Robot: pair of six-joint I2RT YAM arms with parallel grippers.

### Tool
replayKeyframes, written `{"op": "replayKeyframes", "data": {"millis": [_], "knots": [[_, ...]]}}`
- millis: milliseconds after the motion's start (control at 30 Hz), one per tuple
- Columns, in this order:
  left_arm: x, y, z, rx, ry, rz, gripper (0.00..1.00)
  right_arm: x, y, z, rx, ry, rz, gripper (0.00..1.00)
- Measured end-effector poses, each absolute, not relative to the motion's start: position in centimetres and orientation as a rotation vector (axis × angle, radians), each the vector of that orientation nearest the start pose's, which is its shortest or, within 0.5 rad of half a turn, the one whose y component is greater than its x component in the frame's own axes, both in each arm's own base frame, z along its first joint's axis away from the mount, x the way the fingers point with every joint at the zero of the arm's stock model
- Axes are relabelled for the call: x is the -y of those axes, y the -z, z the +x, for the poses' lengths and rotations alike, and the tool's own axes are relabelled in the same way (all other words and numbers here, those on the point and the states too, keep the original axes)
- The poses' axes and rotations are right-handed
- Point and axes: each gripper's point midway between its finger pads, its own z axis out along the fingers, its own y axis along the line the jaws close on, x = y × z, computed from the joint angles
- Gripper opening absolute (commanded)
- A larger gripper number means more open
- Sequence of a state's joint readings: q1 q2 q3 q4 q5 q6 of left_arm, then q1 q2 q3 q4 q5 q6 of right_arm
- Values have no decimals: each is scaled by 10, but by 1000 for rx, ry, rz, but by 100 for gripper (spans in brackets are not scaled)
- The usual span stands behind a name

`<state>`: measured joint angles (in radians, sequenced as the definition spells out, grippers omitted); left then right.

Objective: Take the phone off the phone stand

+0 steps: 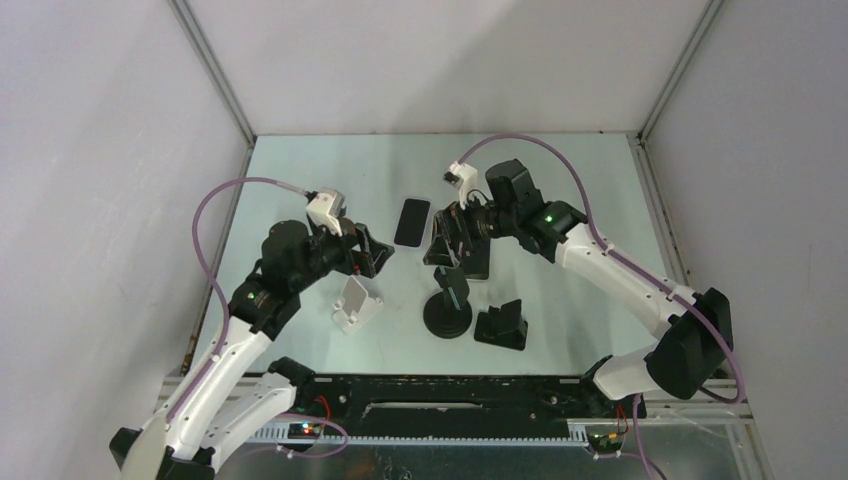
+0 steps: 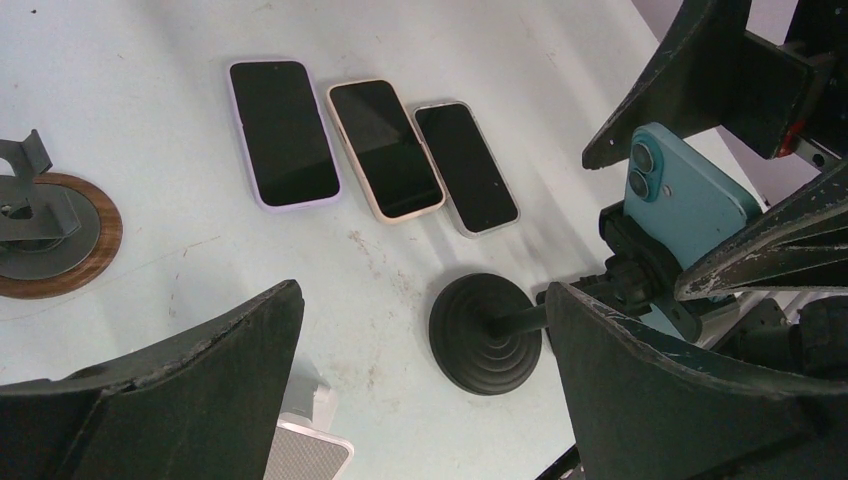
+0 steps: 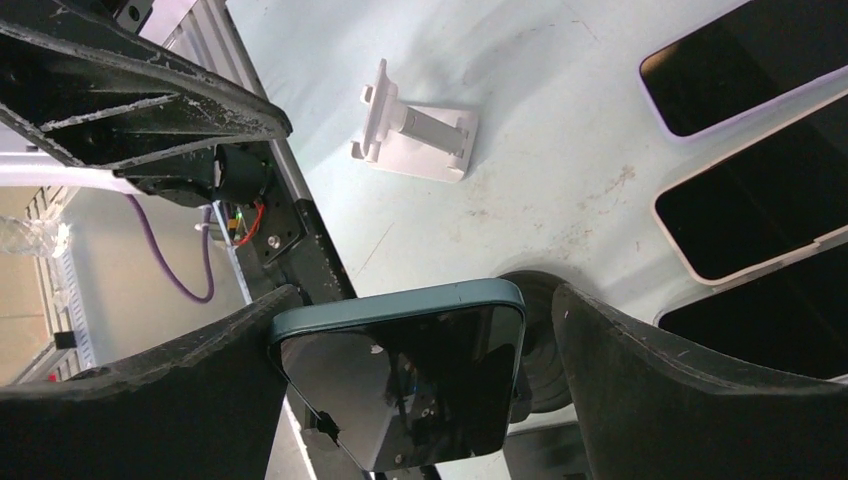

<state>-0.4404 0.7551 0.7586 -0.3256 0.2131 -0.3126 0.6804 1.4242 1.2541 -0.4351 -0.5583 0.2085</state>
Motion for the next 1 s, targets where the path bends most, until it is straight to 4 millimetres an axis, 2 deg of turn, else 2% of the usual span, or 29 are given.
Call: {"op": "replayKeyframes", "data": {"millis": [233,633,900,1000], "knots": [[169,-238,242,-1942,706,273,98,-324,-232,233,-2135,-1134,-885,86],[170,-238,242,-1941,713,278,98,-326,-229,228,-2142,-1168,-909,74],[172,-233,244,-1961,714,281,98,-325,-229,229,-2142,-1165,-907,71],[173,-232,243,-1966,722,288,98,-325,-229,229,-2140,-1165,-907,60]]}}
